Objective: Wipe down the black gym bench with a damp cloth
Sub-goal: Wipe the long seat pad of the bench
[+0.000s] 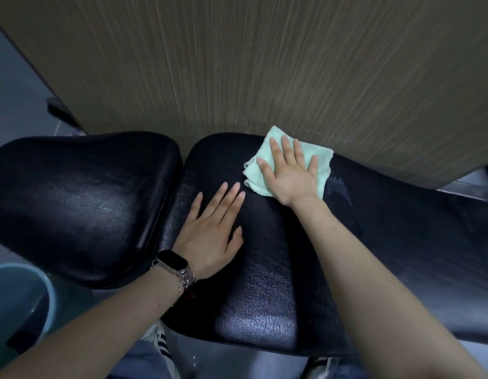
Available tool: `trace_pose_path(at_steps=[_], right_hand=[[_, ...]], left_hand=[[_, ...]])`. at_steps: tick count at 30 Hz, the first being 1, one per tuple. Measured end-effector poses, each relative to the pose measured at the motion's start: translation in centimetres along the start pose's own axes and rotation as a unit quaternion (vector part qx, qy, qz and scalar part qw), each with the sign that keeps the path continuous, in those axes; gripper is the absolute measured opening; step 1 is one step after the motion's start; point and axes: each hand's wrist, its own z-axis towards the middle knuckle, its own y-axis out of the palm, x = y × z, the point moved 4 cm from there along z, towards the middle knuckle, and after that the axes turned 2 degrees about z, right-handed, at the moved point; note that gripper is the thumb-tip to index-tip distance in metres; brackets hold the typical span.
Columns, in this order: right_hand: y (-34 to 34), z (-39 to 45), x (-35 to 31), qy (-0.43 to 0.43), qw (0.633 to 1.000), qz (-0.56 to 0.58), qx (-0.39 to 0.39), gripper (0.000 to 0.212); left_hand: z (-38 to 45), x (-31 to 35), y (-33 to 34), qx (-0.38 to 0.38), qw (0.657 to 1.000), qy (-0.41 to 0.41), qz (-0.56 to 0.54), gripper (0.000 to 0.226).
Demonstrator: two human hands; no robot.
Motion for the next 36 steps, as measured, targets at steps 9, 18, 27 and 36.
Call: trace_pose_path(at_steps=[9, 18, 27, 36], right_hand=[[1.5, -6.9, 0.3, -0.010, 0.999, -0.016, 0.026, 0.064], [3.0, -14.7, 0.3, -0.026, 0.998, -0.026, 0.053, 0.072], [4.4, -22.8, 0.8, -0.039, 0.995, -0.051, 0.074, 0.061], [4.6, -25.4, 1.7, -0.027, 0.995, -0.083, 0.058, 0.060]], left_hand=[[0.0, 0.0, 0.0, -0.013, 1.000, -0.004, -0.003, 0.065], [0.1, 0.1, 0.0, -0.037, 0.999, -0.013, 0.004, 0.072], [0.0, 0.4, -0.3, -0.040, 0.999, -0.019, 0.002, 0.075], [0.1, 0.4, -0.2, -0.032, 0.999, -0.015, 0.007, 0.076]])
